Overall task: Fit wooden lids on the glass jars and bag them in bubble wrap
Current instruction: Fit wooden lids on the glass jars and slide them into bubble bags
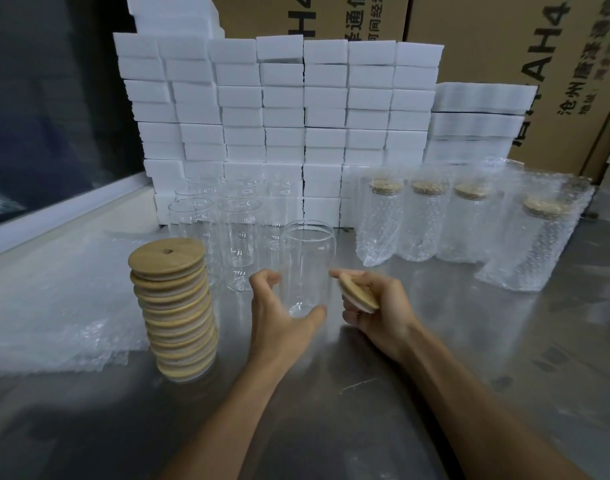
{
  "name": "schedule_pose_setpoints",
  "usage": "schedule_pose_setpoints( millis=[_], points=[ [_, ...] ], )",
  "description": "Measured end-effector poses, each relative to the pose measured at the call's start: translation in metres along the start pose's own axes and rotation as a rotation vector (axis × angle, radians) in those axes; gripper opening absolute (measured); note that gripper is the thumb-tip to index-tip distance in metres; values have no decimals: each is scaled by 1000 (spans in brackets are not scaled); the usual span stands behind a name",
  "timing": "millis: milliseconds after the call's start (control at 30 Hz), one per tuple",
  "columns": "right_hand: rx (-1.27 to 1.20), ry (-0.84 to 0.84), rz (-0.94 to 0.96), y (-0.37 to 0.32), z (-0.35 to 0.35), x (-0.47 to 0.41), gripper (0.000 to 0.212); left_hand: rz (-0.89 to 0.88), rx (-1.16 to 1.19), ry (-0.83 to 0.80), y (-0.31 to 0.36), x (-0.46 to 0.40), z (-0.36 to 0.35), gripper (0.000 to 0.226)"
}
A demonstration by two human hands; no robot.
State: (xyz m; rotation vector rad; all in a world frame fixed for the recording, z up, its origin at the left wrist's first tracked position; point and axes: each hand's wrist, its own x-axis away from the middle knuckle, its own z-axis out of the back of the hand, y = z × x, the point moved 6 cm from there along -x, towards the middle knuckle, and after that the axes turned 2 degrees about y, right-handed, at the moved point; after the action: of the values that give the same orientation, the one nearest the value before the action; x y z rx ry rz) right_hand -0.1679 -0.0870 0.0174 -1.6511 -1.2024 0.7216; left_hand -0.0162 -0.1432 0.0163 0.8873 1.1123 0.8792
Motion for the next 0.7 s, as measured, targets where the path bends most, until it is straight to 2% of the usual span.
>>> schedule_pose_setpoints(
  millis=[67, 200, 367, 433, 533, 700],
  points=[
    [-218, -44, -59, 1, -4, 4, 26, -27, -29, -15, 2, 3, -3, 76],
    [-472, 41, -84, 1, -4, 8, 44, -122, -50, -5, 13, 6, -1, 85],
    [-782, 204, -5, -12, 12, 11, 22, -366, -316, -47, 31, 15, 0, 91],
    [-756, 275, 15, -15, 22, 16, 20, -475, -449, -92, 37, 20, -3, 92],
    [-590, 355, 10, -19, 34, 20, 19, -576, -567, -144, 42, 24, -7, 91],
    [-233, 285, -52, -21, 28, 20, 27, -672, -651, -193, 51, 30, -11, 95]
  ],
)
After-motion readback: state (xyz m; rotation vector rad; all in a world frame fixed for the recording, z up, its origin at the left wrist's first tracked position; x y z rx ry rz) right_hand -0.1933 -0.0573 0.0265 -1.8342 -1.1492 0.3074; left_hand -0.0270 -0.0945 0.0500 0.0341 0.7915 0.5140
